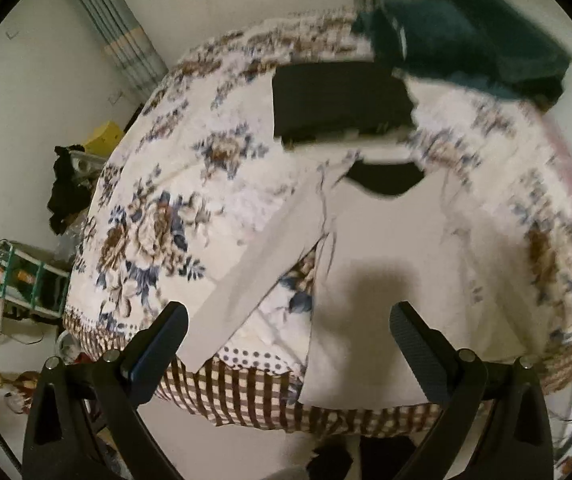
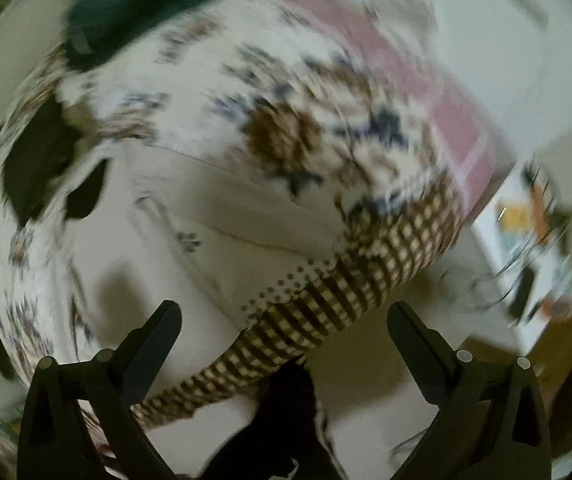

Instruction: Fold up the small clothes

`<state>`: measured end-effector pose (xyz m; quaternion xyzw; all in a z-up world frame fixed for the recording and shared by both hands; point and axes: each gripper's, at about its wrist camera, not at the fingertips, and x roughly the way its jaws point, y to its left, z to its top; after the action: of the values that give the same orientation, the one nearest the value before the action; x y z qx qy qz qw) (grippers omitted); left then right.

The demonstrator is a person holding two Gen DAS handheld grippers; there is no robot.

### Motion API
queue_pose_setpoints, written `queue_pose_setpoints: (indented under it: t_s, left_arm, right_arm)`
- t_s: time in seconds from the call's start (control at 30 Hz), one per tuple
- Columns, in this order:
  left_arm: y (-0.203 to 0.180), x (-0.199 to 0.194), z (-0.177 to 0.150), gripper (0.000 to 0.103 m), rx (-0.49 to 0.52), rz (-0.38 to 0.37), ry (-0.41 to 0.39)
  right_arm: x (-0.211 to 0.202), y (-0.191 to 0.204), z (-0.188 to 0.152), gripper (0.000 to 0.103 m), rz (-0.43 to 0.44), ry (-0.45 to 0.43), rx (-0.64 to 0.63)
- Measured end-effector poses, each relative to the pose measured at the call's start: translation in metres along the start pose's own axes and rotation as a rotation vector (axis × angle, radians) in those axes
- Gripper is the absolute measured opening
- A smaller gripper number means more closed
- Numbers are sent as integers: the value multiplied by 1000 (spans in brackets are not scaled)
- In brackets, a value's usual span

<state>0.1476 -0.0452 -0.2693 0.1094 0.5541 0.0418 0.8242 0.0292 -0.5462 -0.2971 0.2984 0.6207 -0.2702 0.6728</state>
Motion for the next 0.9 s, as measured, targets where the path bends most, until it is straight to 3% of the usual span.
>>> queue_pose_setpoints:
  t_s: [0.07, 0.23, 0.43, 0.47, 0.5, 0.57, 0.73, 0.9]
  left_arm:
    - [-10, 28, -8, 103, 12, 27, 45]
    - [-30, 91, -25, 103, 27, 79, 173]
    - [-49, 152, -40, 103, 28, 113, 232]
    - [-51, 159, -41, 103, 25, 116, 236]
    - [-53, 167, -42, 103, 19, 116, 241]
    - [-58, 181, -45, 103, 9, 111, 251]
    - [-76, 199, -52, 103, 18, 53, 234]
    - [-90, 210, -57, 103, 14, -21, 224]
  right_arm:
    - [54, -33, 17, 83, 44, 65, 93]
    - [185, -97, 38, 82, 143, 198, 351]
    - [273, -105, 40, 80, 275, 215, 459]
    - [277, -103, 40, 62, 297, 201, 458]
    - [280, -98, 39, 34, 308, 196, 436]
    - [280, -87, 38, 6, 351, 188, 379]
    - [247, -100, 50, 4, 342, 36, 317]
    - [256, -109, 76, 4, 268, 6, 292]
